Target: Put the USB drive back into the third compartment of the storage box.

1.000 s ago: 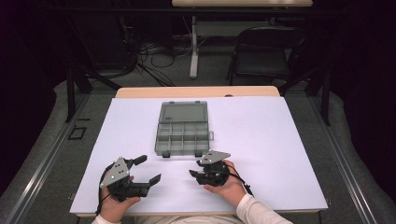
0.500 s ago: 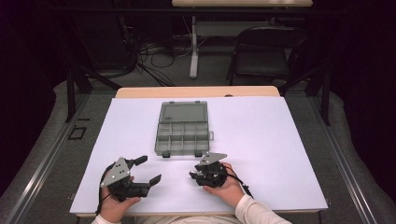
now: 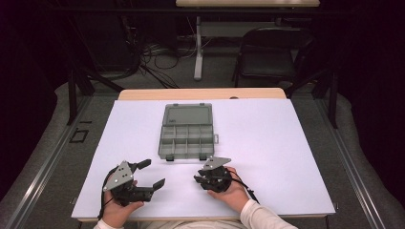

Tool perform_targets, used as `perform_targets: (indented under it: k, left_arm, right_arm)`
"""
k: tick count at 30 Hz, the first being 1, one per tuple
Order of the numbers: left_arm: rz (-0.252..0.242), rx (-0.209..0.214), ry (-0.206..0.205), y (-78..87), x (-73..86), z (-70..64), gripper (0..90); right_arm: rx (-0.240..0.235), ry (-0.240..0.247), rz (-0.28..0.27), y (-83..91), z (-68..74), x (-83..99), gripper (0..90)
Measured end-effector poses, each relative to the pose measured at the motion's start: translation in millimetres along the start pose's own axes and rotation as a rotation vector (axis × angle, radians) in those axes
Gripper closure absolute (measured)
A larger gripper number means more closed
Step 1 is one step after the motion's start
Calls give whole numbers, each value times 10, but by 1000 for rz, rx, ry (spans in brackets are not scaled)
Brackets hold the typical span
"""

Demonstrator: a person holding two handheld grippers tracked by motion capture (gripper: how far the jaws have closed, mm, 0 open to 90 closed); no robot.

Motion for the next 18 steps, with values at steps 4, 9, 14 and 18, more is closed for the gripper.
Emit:
perform_targets:
  k: [4, 9, 14, 18]
  left_arm:
    - [1, 1, 3, -2, 2, 1, 158]
    - [1, -3, 5, -2, 3, 4, 158]
    - [-1, -4, 4, -1, 3, 4, 158]
    - [-1, -5, 3, -1, 3, 6, 158]
  right_arm:
    - [6, 5, 2, 1, 10, 2, 739]
    - [4, 21, 1, -3, 25, 3, 786]
    - [2, 19, 1, -4, 28, 3, 795]
    - [0, 20, 0, -4, 24, 3, 796]
Point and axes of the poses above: each handheld gripper's, and its own axes: y roughly backward along the jaws, x roughly out of its underside, z roughly to its left, the point moved 2 cm from there along -y, roughly forward along the jaws, and after that the axes turned 2 degrees about z, right-handed, at the moved point
